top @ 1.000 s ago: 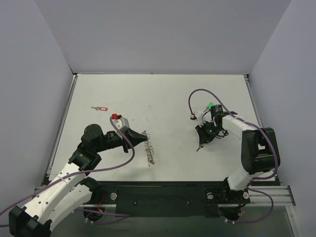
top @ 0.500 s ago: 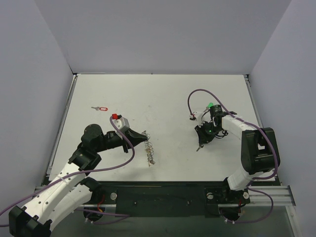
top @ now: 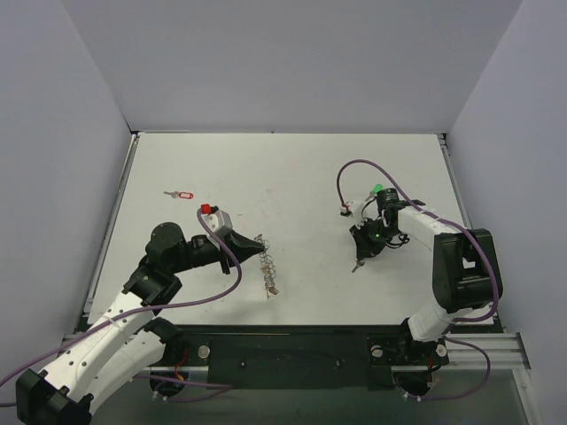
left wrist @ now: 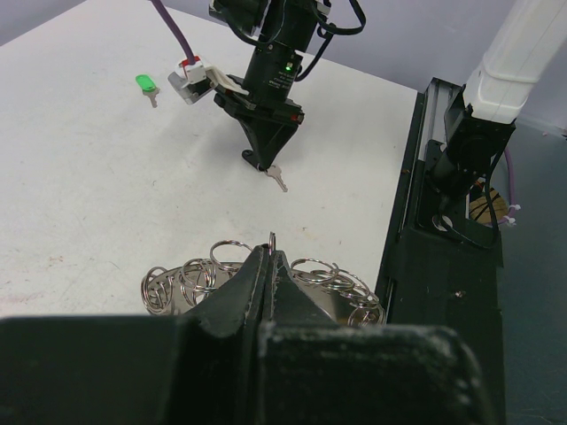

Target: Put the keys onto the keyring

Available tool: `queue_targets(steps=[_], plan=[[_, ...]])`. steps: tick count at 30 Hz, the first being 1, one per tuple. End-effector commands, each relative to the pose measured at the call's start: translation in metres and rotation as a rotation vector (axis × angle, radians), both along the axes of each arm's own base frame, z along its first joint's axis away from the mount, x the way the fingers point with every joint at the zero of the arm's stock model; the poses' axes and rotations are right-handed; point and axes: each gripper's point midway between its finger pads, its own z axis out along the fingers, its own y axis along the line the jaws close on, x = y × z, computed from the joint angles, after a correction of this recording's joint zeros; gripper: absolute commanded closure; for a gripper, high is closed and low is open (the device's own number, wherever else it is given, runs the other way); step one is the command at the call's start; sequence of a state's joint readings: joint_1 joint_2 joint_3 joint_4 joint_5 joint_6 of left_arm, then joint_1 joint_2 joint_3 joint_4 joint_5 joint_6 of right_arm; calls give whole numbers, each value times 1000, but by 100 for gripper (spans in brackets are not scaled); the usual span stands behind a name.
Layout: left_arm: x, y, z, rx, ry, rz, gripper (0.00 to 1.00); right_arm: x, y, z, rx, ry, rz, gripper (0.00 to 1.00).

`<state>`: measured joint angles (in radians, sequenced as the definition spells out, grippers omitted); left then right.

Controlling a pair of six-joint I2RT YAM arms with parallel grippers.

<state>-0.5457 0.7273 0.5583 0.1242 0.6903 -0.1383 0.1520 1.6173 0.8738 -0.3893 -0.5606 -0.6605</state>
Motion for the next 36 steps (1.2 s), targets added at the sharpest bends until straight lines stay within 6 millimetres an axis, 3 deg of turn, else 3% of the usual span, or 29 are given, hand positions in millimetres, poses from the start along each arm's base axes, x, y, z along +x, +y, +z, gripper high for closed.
queue_targets(steps=[1,4,10,11,12,15,16,17,18,19,21,22,26,31,33,36], plan=[[-2,0,44,-79,-128,-14,100,-3,5,17,43,-7,25,100],[-1,0,43,-77,-127,-10,100,-1,7,29,82,-20,16,100],[1,0,40,-71,-123,-3,100,-9,12,75,145,-81,46,100],[2,0,39,-70,-119,-2,100,-5,12,92,158,-119,54,100],[1,0,41,-73,-124,-3,100,-16,11,99,164,-100,87,100],[0,0,43,-88,-131,-5,100,-14,11,151,215,-208,150,100],[-2,0,45,-96,-139,-9,100,-28,10,163,225,-192,169,100],[-2,0,47,-110,-147,-12,100,-23,10,182,231,-256,209,100],[-4,0,47,-116,-152,-14,100,-36,9,191,235,-241,222,100],[-5,0,53,-139,-169,-18,100,-36,9,210,236,-306,287,100],[-9,-1,62,-176,-199,-32,100,-66,9,231,254,-284,388,100],[-13,-1,66,-194,-204,-42,100,-70,10,246,254,-319,423,100],[-22,0,94,-268,-305,-59,100,-90,15,279,281,-382,490,100],[-23,-14,111,-293,-353,-103,100,-103,38,312,438,-483,473,100],[-24,-24,119,-295,-367,-132,100,-113,48,315,504,-540,517,100],[-22,-43,112,-265,-377,-170,100,-126,53,297,517,-559,588,100]])
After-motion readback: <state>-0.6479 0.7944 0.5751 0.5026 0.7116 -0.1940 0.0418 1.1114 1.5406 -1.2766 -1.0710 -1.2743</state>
